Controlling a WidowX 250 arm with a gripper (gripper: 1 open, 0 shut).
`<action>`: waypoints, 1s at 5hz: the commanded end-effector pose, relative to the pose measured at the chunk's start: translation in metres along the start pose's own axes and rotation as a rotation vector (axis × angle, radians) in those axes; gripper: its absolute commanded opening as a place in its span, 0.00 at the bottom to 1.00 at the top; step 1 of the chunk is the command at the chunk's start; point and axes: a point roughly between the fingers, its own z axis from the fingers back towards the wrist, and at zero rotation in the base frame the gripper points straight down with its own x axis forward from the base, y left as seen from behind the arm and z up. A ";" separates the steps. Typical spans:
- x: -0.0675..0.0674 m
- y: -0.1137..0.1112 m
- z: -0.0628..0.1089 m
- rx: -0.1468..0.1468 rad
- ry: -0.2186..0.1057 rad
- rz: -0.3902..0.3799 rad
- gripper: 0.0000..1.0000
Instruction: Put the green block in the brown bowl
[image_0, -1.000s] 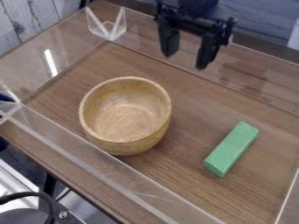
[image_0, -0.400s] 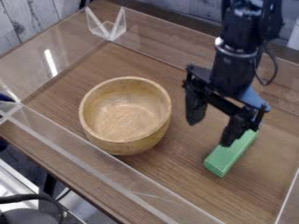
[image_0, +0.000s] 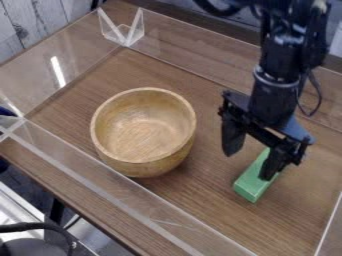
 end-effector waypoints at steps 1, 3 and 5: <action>0.011 -0.005 0.001 -0.005 -0.037 -0.018 1.00; 0.021 -0.009 -0.010 -0.010 -0.033 -0.024 0.00; 0.028 -0.018 -0.016 -0.020 -0.030 -0.059 0.00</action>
